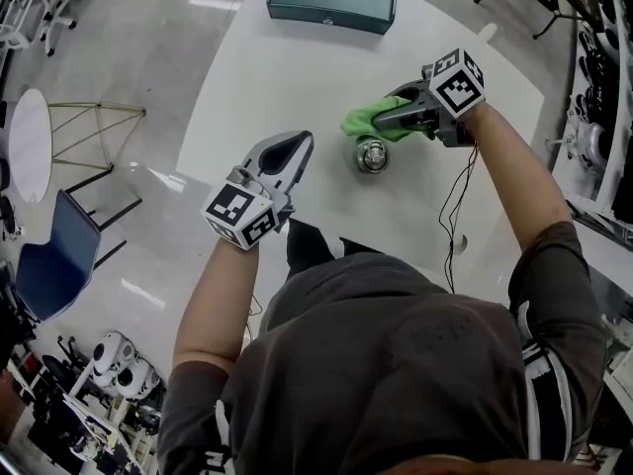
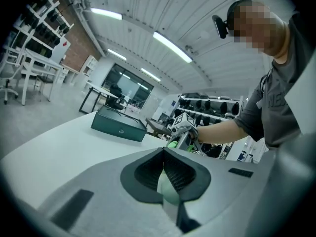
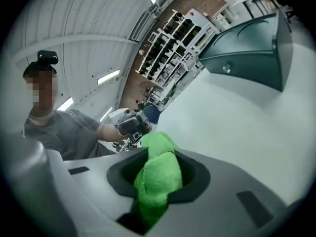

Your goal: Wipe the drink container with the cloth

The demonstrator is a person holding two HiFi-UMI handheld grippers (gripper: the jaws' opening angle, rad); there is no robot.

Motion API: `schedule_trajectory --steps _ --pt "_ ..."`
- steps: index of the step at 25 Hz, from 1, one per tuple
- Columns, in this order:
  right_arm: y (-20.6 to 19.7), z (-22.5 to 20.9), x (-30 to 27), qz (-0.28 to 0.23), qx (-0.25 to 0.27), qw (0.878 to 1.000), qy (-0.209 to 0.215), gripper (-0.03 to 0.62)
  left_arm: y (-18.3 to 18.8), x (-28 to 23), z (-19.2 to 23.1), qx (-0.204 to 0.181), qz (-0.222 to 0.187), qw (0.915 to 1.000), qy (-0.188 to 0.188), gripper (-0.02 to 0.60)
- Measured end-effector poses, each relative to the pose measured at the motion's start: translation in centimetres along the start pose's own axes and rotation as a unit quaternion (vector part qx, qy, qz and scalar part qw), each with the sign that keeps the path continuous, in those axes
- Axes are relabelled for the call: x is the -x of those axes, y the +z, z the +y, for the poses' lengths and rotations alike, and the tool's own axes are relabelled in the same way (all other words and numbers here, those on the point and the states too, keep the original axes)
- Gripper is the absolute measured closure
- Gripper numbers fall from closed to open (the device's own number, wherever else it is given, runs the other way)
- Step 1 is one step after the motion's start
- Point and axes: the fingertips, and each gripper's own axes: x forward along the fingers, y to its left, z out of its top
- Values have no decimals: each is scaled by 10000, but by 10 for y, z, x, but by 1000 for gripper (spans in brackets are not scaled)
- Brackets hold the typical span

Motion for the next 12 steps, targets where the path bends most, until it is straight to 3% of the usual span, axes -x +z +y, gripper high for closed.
schedule_trajectory --steps 5,9,12 --pt "-10 -9 -12 623 -42 9979 180 514 1 -10 8 49 43 9999 -134 577" --pt "-23 -25 -24 1071 -7 9942 -94 514 -3 -13 14 102 70 9998 -175 577" --pt "-27 -32 -29 1464 359 9876 -438 514 -3 -14 18 69 94 9998 -173 577"
